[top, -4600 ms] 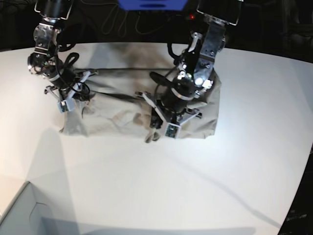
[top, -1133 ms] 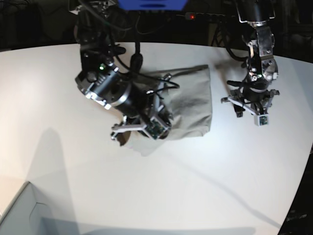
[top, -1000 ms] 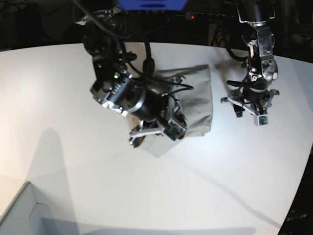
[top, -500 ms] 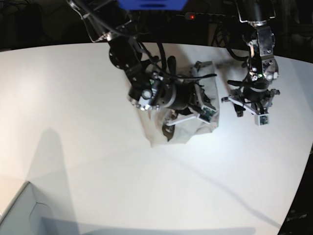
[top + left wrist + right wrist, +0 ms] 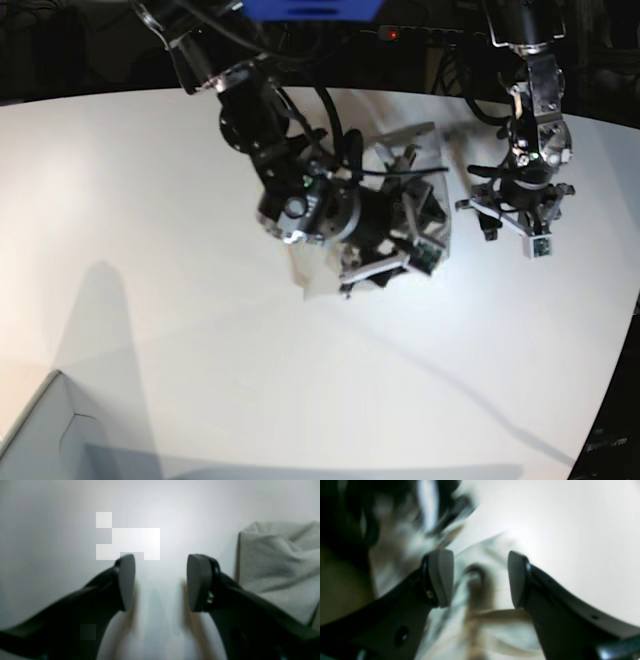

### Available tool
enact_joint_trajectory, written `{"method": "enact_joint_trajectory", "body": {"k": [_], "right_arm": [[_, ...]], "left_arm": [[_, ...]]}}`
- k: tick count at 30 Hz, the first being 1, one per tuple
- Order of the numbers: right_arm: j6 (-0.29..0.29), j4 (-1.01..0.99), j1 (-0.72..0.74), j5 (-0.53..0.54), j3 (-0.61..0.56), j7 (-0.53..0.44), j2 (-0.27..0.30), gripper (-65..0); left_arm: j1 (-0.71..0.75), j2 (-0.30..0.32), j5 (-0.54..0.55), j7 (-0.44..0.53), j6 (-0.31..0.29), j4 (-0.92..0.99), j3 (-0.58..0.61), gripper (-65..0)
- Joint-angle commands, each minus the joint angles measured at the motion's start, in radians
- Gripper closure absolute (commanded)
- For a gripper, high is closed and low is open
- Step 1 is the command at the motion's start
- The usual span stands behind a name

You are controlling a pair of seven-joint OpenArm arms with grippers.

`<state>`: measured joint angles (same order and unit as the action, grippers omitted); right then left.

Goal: Layout the t-shirt on the table in an organized manner, then fold the t-shirt properly
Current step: 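Fold the strip's end held by the right gripper over toward the left gripper, then open the right gripper and lift it off the folded bundle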

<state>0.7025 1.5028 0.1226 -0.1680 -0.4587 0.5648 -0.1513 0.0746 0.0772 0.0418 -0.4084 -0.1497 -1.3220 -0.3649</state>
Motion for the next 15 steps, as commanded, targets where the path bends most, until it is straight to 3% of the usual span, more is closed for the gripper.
{"method": "enact_joint_trajectory", "body": {"k": [1, 6, 10, 15], "right_arm": [[-0.004, 0.049, 0.013, 0.011, 0.048, -0.022, -0.006, -35.2], [-0.004, 0.218, -0.001, 0.009, 0.235, -0.015, -0.006, -35.4], [-0.004, 0.212, 0.012, 0.008, 0.367, -0.015, -0.003, -35.4], [-0.004, 0.103, -0.027, 0.008, 0.360, -0.018, 0.037, -35.2]], "left_arm": [[-0.008, 0.008, 0.002, 0.019, 0.003, -0.024, -0.004, -32.6], [-0.002, 0.002, 0.002, 0.019, 0.002, -0.067, -0.084, -32.6], [-0.002, 0.002, 0.002, 0.019, 0.002, -0.080, -0.158, -32.6], [-0.002, 0.008, 0.002, 0.019, 0.002, -0.078, -0.248, -32.7]]}}
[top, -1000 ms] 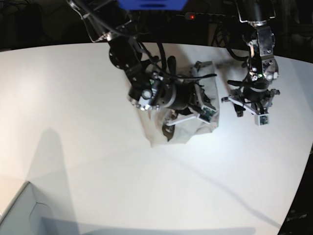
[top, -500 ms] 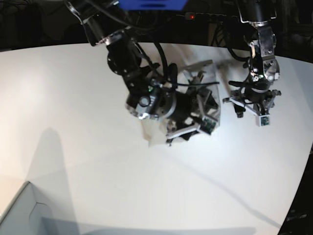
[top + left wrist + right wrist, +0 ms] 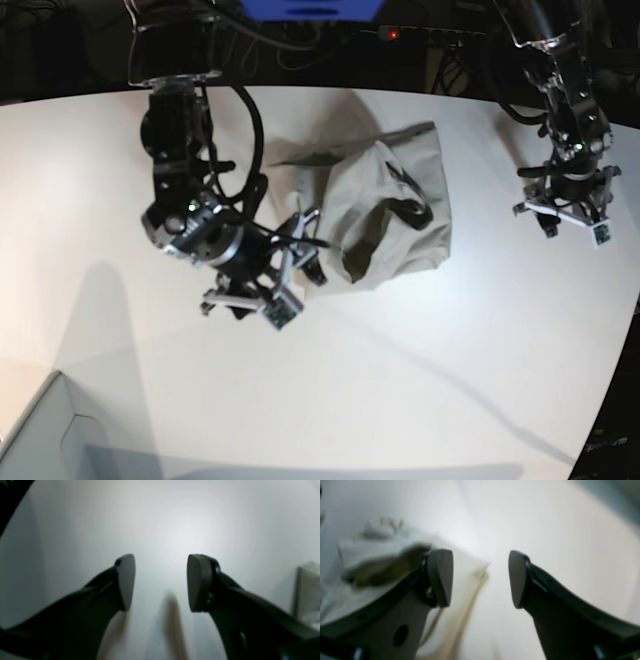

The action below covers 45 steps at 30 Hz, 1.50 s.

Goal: Layout the t-shirt on the table in an organized manner, then fold the t-shirt properly
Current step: 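Open the right gripper and lift it off the folded bundle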

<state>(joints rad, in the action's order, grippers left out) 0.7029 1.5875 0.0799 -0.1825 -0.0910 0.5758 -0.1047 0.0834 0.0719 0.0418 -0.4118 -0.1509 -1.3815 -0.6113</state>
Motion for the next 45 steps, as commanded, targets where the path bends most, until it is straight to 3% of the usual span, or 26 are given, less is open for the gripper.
{"method": "enact_joint_trajectory", "body": {"k": [1, 10, 16, 24, 29, 33, 35, 41, 45], "right_arm": [[-0.005, 0.009, 0.004, 0.022, -0.026, -0.032, -0.010, -35.1], [-0.005, -0.091, -0.035, 0.022, -0.241, -0.037, -0.014, -35.0], [-0.005, -0.241, 0.065, 0.024, -0.407, -0.043, -0.025, -35.1], [-0.005, -0.198, 0.088, 0.024, -0.470, -0.248, -0.052, -35.4], [-0.005, -0.111, 0.074, 0.024, -0.421, -0.265, -0.052, -35.2], [-0.005, -0.054, 0.034, 0.022, -0.264, -0.265, -0.052, -35.2], [-0.005, -0.046, 0.019, 0.022, -0.184, -0.265, -0.052, -35.2], [-0.005, -0.043, -0.009, 0.022, -0.043, -0.265, 0.001, -35.2], [-0.005, -0.003, -0.039, 0.022, -0.011, -0.265, 0.027, -35.2]], "left_arm": [[-0.010, 0.013, 0.002, 0.023, 0.003, -0.019, -0.017, -32.7], [-0.006, 0.013, 0.002, 0.023, 0.003, -0.020, -0.042, -32.7], [0.005, 0.007, 0.002, 0.023, 0.003, -0.020, -0.040, -32.7], [0.020, 0.012, 0.002, 0.023, 0.003, -0.020, -0.040, -32.7], [0.020, 0.013, 0.002, 0.023, 0.003, -0.020, -0.040, -32.7], [0.028, 0.001, 0.002, 0.017, 0.001, -0.077, -0.034, -32.7], [0.045, -0.031, 0.014, -0.034, 0.001, -0.137, -0.023, -32.7], [0.089, -0.070, 0.238, -0.286, 0.001, -0.379, 0.027, -32.8], [0.102, -0.088, 0.379, -0.339, 0.012, -0.418, 0.078, -32.8]]}}
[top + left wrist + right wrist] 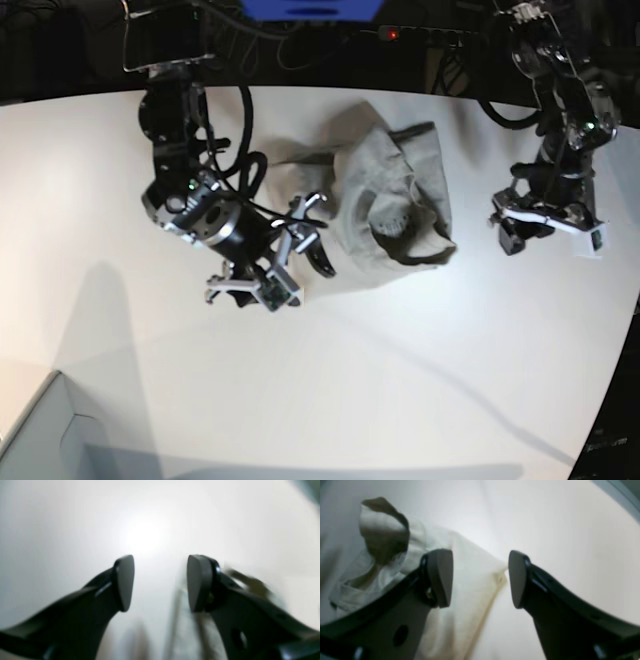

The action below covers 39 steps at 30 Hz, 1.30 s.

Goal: Layout the t-shirt on the table in an organized manner, then fold the t-shirt properly
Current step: 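Open the right gripper and lift it off the folded bundle, then grasp the bundle's edge with the left gripper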

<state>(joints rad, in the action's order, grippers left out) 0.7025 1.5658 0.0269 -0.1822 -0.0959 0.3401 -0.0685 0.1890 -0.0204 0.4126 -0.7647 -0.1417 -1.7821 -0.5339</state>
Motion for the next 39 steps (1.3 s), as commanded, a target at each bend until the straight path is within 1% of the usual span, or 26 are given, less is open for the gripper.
{"method": "enact_joint_trajectory", "body": {"k": [1, 5, 10, 13, 15, 19, 20, 21, 22, 24, 26, 27, 29, 30, 34, 36, 39], "right_arm": [[-0.004, 0.029, 0.011, 0.022, -0.003, -0.029, -0.009, -35.2], [-0.004, 0.045, -0.006, 0.022, -0.001, -0.028, 0.005, -35.2], [-0.004, 0.045, -0.018, 0.022, -0.001, -0.028, 0.012, -35.2], [-0.004, 0.045, -0.029, 0.022, -0.001, -0.028, 0.014, -35.2], [-0.004, 0.045, -0.037, 0.020, -0.001, -0.028, 0.028, -35.2], [-0.004, 0.045, -0.040, 0.020, -0.001, -0.028, 0.032, -35.2], [-0.004, 0.045, -0.040, 0.020, -0.001, -0.028, 0.032, -35.2], [-0.004, 0.045, -0.041, 0.020, 0.000, -0.028, 0.032, -35.2], [-0.004, 0.045, -0.046, 0.020, 0.000, -0.028, 0.034, -35.2], [-0.004, 0.045, -0.048, 0.020, 0.000, -0.028, 0.034, -35.2], [-0.004, 0.045, -0.048, 0.020, 0.000, -0.028, 0.035, -35.2], [-0.004, 0.045, -0.048, 0.020, 0.000, -0.028, 0.042, -35.2], [-0.004, 0.045, -0.048, 0.020, 0.000, -0.028, 0.043, -35.2], [-0.004, 0.045, -0.048, 0.020, 0.000, -0.028, 0.045, -35.2], [-0.004, 0.045, -0.046, 0.020, 0.000, -0.028, 0.046, -35.2], [-0.004, 0.045, -0.046, 0.020, 0.000, -0.028, 0.046, -35.2], [-0.004, 0.045, -0.046, 0.020, 0.000, -0.028, 0.046, -35.2]], "left_arm": [[-0.006, 0.004, 0.029, 0.009, 0.003, -0.012, 0.013, -32.8], [-0.013, 0.003, 0.056, 0.015, 0.004, 0.005, 0.076, -32.8], [-0.069, 0.003, 0.056, 0.017, 0.004, 0.126, 0.160, -32.8], [-0.108, -0.022, 0.056, 0.017, 0.004, 0.207, 0.159, -32.8], [-0.131, -0.029, 0.056, 0.017, 0.003, 0.238, 0.160, -32.8], [-0.161, -0.031, 0.056, 0.017, -0.002, 0.276, 0.160, -32.3], [-0.165, -0.031, 0.056, 0.017, -0.002, 0.282, 0.160, -31.1], [-0.171, -0.028, 0.056, 0.017, -0.003, 0.287, 0.160, -28.2], [-0.179, -0.026, 0.058, 0.017, -0.005, 0.291, 0.157, -24.0], [-0.197, -0.026, 0.058, 0.017, -0.005, 0.291, 0.154, -14.0], [-0.216, -0.025, 0.058, 0.017, -0.005, 0.291, 0.153, -1.2], [-0.228, -0.025, 0.058, 0.017, -0.005, 0.291, 0.153, 0.0], [-0.243, -0.023, 0.058, 0.015, -0.005, 0.290, 0.153, -1.3], [-0.245, -0.023, 0.058, 0.015, -0.005, 0.288, 0.153, -0.2], [-0.268, -0.020, 0.058, 0.004, -0.005, 0.279, 0.153, 0.0], [-0.268, 0.007, 0.058, 0.004, -0.005, 0.284, 0.159, 0.0], [-0.271, 0.024, 0.058, 0.015, -0.005, 0.295, 0.153, 0.0]]}}
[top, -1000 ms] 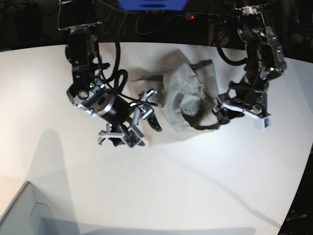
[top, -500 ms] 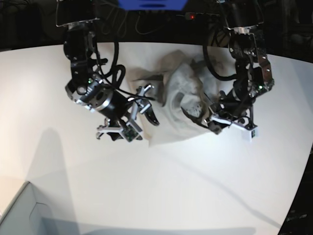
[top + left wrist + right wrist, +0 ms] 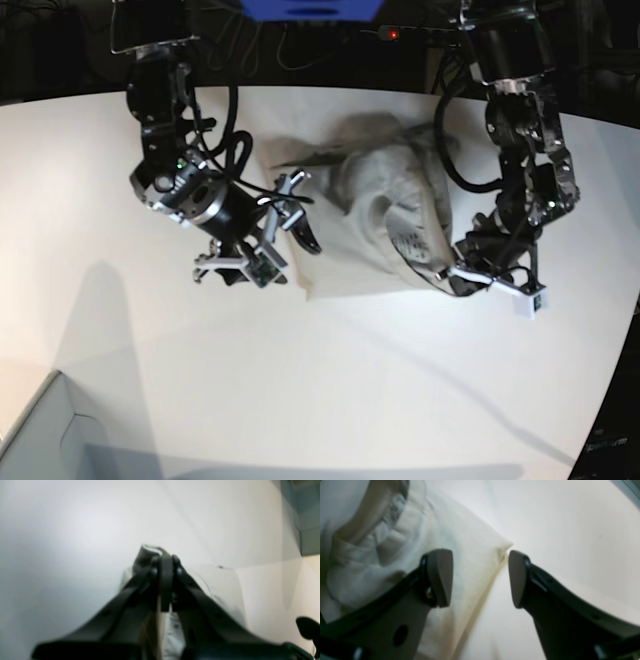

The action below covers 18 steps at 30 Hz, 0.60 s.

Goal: Layout the t-shirt on the table in an organized manner, then fold the t-shirt properly
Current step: 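Grasp the bundle's edge with the left gripper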

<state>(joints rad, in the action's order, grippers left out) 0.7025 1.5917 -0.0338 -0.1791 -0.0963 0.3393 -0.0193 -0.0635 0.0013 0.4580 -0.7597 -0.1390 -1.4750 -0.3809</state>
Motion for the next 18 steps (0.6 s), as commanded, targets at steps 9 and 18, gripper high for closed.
{"method": "enact_joint_trajectory", "body": {"k": [9, 18], "right_arm": [[-0.004, 0.012, 0.016, 0.017, 0.000, -0.027, -0.003, -35.2], [-0.004, 0.012, 0.022, 0.017, 0.000, -0.027, -0.003, -35.2]], "left_arm": [[-0.065, 0.042, 0.012, -0.001, -0.007, 0.153, 0.007, -3.0], [0.020, 0.042, 0.014, -0.114, -0.007, -0.080, -0.003, -41.7]]}}
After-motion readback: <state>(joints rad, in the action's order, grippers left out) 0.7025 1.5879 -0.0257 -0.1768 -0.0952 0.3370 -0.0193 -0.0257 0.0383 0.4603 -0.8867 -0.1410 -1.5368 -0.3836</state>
